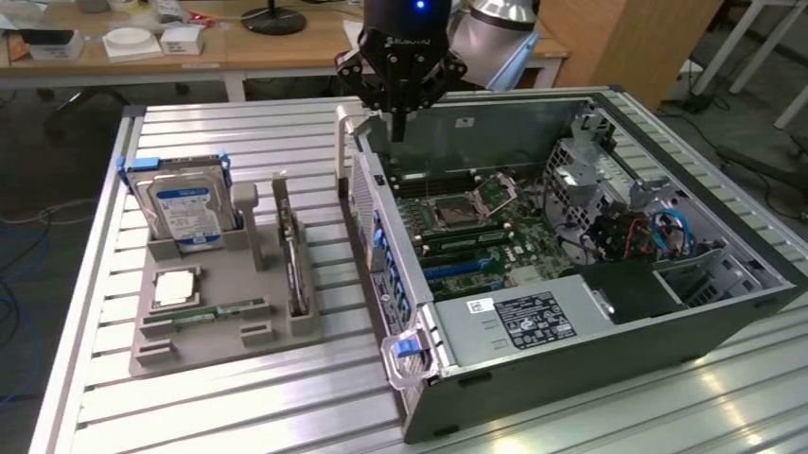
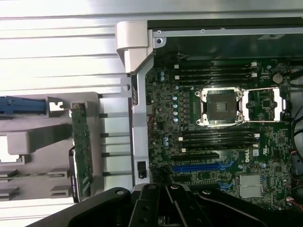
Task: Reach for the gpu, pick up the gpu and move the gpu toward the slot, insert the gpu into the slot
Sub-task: 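Reach for the gpu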
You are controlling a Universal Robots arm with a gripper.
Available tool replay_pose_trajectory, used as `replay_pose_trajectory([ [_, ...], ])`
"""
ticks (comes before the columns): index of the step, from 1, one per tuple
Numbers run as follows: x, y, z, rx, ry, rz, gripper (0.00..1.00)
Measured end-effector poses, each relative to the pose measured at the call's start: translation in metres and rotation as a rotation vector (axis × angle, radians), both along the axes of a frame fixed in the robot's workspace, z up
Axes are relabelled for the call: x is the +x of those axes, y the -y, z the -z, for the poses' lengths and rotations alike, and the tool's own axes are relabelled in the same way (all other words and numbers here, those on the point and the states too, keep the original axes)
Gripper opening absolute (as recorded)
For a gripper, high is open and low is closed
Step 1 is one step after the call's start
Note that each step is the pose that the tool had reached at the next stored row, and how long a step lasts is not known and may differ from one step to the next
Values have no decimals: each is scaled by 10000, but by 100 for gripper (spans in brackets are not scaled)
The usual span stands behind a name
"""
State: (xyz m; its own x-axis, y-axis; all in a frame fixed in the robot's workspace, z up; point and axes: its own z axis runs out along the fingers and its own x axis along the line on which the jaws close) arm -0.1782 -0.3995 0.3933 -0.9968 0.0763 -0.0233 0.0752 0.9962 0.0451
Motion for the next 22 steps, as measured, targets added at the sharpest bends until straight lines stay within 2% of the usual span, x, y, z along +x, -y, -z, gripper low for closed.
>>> replay_pose_trajectory([
  [22, -379, 6, 0, 0, 0, 16, 10],
])
